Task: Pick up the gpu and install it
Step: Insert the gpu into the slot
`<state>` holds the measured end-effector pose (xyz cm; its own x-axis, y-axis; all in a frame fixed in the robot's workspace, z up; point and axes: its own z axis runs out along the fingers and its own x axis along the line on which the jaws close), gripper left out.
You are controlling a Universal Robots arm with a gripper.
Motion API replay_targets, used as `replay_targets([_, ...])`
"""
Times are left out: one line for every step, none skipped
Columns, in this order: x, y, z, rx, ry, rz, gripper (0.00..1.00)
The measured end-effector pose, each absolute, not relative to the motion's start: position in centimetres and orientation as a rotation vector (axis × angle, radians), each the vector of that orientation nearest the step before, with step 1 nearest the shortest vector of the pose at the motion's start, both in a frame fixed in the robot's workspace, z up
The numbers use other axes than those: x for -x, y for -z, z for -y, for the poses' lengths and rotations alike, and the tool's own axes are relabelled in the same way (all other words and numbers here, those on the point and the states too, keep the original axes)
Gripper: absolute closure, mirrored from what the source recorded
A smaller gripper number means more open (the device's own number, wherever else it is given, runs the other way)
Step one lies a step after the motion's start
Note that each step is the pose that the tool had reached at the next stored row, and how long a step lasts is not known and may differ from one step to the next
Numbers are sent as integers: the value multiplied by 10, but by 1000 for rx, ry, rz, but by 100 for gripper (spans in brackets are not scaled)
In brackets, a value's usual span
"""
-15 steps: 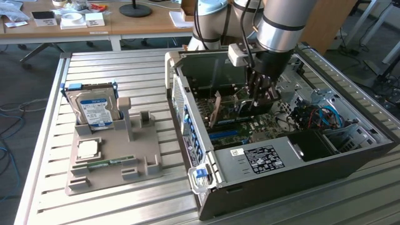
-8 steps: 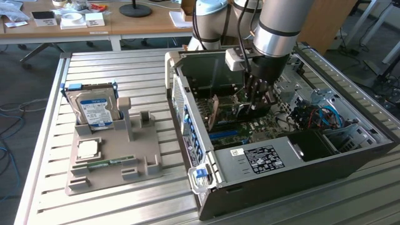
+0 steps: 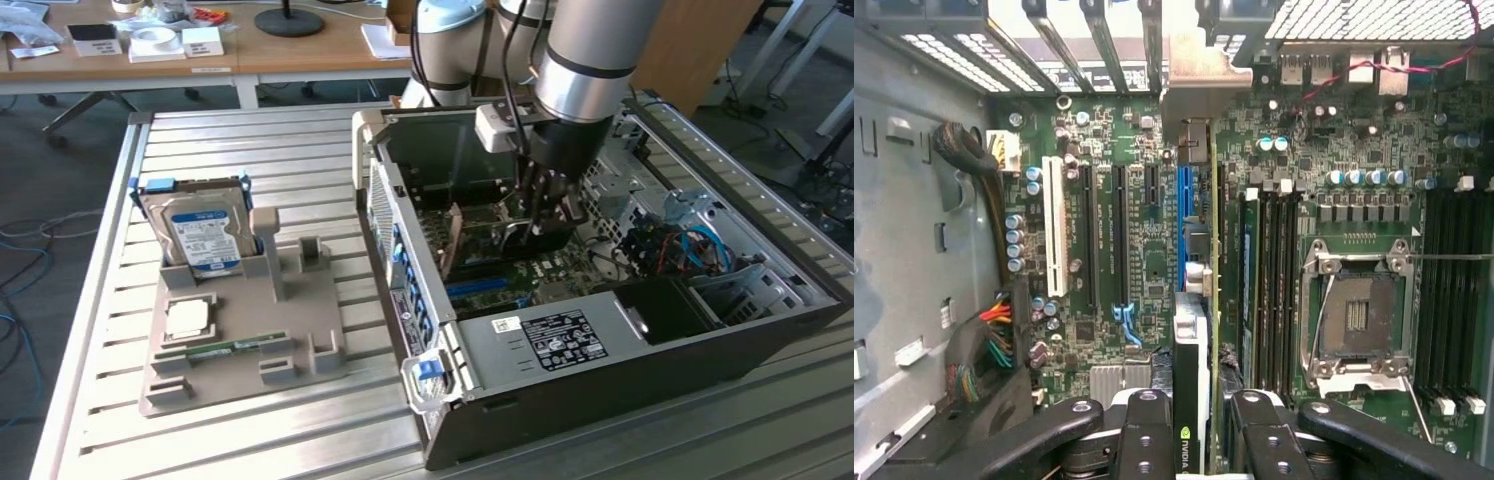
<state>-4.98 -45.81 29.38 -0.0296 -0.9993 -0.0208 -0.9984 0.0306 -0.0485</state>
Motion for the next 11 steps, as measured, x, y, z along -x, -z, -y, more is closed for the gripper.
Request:
replay_targets([50,-294,458,2154,31,-2220,73])
replay_targets([50,-294,458,2154,32,-2220,73])
replay_targets([50,-294,458,2154,31,-2220,73])
replay_targets([50,-294,458,2154,32,-2219,73])
replay_targets([50,-294,458,2154,32,-2219,73])
replay_targets([50,-294,458,2154,31,-2219,73])
replay_targets([50,-294,458,2154,31,-2219,73])
replay_targets([50,-294,458,2155,31,-2219,73])
replay_targets([50,-294,458,2155,31,-2218,73])
replay_targets([50,-294,458,2155,31,-2218,73])
replay_targets([50,-294,458,2155,31,-2218,73])
